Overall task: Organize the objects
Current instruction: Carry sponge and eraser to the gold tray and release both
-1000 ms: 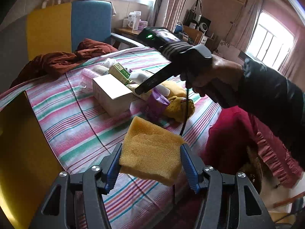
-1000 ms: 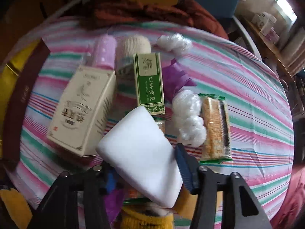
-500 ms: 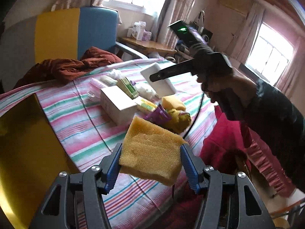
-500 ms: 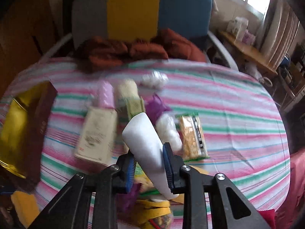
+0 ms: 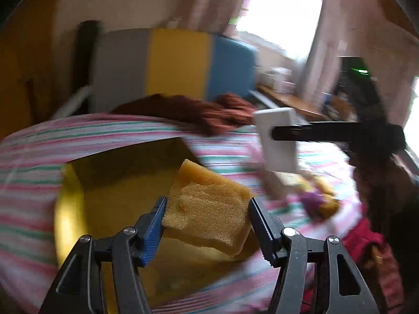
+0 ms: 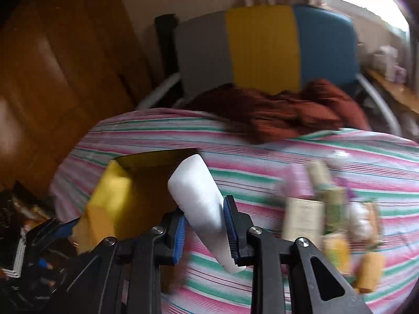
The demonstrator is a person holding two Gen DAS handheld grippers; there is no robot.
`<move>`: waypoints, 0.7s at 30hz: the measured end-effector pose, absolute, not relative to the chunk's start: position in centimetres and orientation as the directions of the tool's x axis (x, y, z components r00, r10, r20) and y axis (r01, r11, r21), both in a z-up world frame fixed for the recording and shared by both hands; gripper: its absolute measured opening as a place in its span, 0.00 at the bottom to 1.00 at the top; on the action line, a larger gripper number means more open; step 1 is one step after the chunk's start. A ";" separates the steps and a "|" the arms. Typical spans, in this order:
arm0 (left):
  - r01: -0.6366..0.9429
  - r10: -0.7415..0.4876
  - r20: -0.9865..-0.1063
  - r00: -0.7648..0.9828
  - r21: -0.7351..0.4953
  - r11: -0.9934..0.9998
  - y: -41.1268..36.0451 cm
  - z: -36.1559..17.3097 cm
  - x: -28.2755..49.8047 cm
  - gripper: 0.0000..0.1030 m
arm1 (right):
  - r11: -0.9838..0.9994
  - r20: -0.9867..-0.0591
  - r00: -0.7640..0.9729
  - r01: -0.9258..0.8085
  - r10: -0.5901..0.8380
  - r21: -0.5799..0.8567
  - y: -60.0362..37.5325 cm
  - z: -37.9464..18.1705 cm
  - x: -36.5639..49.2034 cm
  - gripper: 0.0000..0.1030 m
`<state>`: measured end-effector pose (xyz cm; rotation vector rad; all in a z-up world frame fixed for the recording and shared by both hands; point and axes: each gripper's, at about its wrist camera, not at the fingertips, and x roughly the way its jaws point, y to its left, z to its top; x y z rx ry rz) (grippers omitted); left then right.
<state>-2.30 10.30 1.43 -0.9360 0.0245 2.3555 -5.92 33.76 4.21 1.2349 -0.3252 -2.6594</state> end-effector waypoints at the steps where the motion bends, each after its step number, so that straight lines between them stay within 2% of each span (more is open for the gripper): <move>1: -0.502 0.489 -0.639 -0.594 -0.182 -0.846 9.3 1.1 -2.7 0.61 | -0.953 -0.726 -0.627 0.091 -0.281 0.290 32.0 4.1 -7.0 0.26; 3: -0.418 0.414 -0.651 -0.636 -0.161 -0.894 6.7 0.3 -3.5 0.64 | -0.940 -0.721 -0.614 0.118 -0.323 0.321 29.4 3.9 -8.7 0.29; 4: -0.387 0.389 -0.658 -0.645 -0.159 -0.908 5.7 0.0 -3.6 0.68 | -0.929 -0.712 -0.608 0.134 -0.352 0.344 28.0 3.8 -9.6 0.31; 5: -0.351 0.361 -0.667 -0.651 -0.158 -0.923 4.7 -0.5 -3.8 0.78 | -0.924 -0.709 -0.604 0.138 -0.363 0.356 27.0 3.7 -10.2 0.39; 6: -0.319 0.339 -0.673 -0.657 -0.158 -0.934 3.9 -0.8 -3.9 0.84 | -0.920 -0.708 -0.600 0.137 -0.371 0.367 26.1 3.5 -10.8 0.49; 7: -0.291 0.319 -0.678 -0.663 -0.159 -0.943 3.1 -1.1 -3.8 0.91 | -0.914 -0.704 -0.597 0.138 -0.383 0.380 25.1 3.3 -11.3 0.51; 13: -0.214 0.248 -0.678 -0.692 -0.135 -0.967 0.6 -1.9 -2.8 0.94 | -0.914 -0.706 -0.588 0.173 -0.396 0.368 22.3 2.6 -9.6 0.55; 21: -0.151 0.170 -0.606 -0.777 -0.083 -0.985 0.2 0.3 -1.7 1.00 | -0.974 -0.710 -0.667 0.147 -0.225 0.171 21.3 1.9 -5.4 0.59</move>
